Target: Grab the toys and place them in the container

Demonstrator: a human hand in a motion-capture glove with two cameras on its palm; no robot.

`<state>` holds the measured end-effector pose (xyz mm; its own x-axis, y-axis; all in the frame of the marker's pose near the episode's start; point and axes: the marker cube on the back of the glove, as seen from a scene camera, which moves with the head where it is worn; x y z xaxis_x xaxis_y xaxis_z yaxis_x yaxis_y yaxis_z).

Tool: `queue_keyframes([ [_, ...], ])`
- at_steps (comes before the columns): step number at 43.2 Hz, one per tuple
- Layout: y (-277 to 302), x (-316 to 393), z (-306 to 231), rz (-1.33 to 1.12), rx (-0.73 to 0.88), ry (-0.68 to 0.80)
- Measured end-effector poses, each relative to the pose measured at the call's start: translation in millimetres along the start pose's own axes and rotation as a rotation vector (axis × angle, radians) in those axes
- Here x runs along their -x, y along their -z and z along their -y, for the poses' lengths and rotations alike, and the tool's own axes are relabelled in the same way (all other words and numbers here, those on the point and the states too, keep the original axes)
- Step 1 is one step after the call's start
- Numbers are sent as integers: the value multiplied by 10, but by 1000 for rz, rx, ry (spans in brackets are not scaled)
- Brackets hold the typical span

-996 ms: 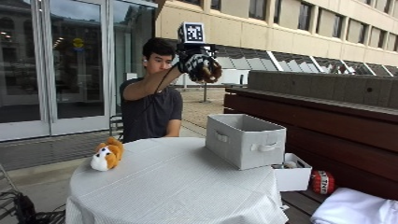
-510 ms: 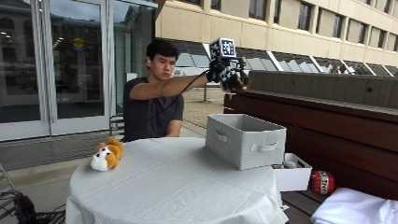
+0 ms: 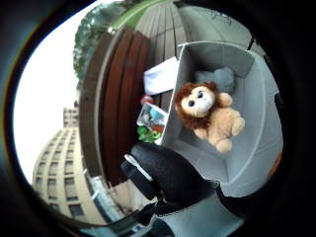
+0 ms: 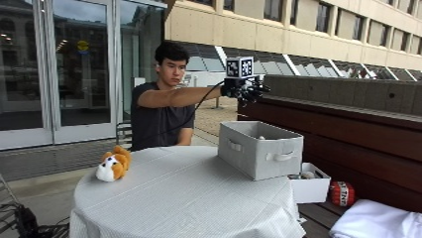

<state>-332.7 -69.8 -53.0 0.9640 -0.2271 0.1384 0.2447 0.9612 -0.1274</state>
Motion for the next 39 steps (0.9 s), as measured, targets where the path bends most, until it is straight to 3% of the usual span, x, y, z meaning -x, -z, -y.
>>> queue_keyframes([
  [15, 687, -1173, -543, -237, -105, -60],
  [26, 1062, -2282, -1199, -349, -126, -232],
  [30, 1222, -2571, -1571, -341, -55, -388],
  [34, 1266, -3013, -1778, -348, -150, -322],
  [39, 1253, -3450, -2039, -350, -208, -371],
])
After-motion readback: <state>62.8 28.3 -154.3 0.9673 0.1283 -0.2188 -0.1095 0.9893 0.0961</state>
